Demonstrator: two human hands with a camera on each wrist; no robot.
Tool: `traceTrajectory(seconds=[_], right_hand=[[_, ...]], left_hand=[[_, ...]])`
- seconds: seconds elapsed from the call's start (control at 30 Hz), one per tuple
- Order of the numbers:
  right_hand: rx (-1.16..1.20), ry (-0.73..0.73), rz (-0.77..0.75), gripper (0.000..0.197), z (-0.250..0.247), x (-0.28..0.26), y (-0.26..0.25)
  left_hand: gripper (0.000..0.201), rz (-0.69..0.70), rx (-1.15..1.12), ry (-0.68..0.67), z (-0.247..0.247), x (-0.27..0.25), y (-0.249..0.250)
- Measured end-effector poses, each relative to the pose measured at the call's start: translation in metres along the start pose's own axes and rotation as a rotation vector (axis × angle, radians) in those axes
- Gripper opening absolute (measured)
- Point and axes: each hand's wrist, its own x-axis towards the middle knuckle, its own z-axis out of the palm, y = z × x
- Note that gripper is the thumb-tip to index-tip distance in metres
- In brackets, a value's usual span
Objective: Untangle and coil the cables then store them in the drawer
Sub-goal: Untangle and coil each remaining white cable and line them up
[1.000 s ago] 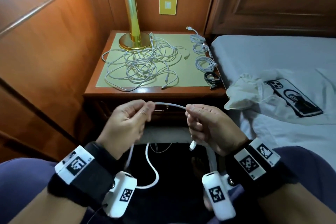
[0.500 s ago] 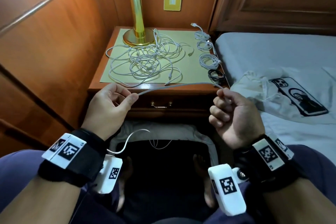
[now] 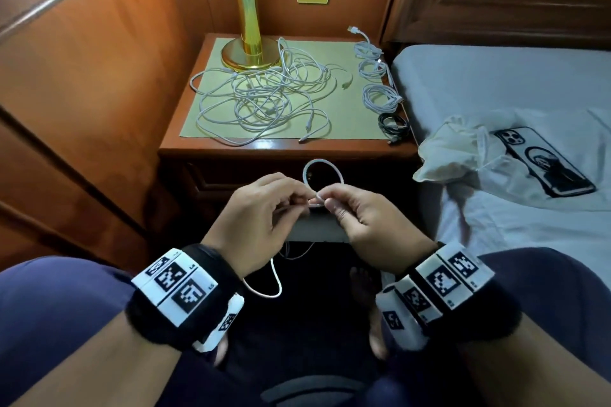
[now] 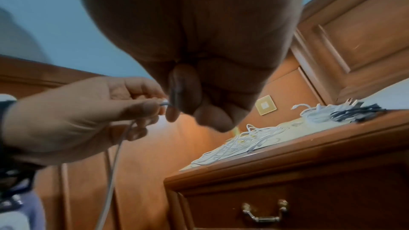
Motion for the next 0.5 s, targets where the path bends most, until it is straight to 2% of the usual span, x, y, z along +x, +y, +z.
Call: traceTrajectory(seconds=[0.1, 0.17, 0.27, 0.33, 0.37, 0.43, 0.5], right_hand=[[0.102, -0.079, 0.008, 0.02, -0.002, 0.0, -0.008], [0.247, -0.115, 0.047, 0.022, -0.005, 0.0, -0.011], [0.529, -0.158, 0.128, 0.031, -0.001, -0.001, -0.011], [0.573, -0.2, 0.142, 0.039, 0.001, -0.002, -0.01], [0.555, -0.233, 0.138, 0.042, 0.0, -0.003, -0.01], [0.537, -0.294, 0.128, 0.045, -0.003, -0.003, -0.011], [0.529, -0.326, 0.128, 0.045, -0.007, -0.003, -0.01]], left_hand=[[0.043, -0.076, 0.019, 0.062, -0.005, 0.001, -0.006], [0.052, -0.071, -0.004, 0.02, -0.007, 0.001, -0.009], [0.032, -0.012, -0.019, -0.03, -0.008, 0.002, -0.011], [0.021, -0.022, 0.009, -0.007, -0.008, 0.003, -0.013], [0.022, -0.039, 0.013, 0.006, -0.009, 0.003, -0.013], [0.041, -0.058, -0.029, -0.031, -0.01, 0.003, -0.011], [0.056, -0.017, -0.087, -0.137, -0.01, 0.002, -0.009]])
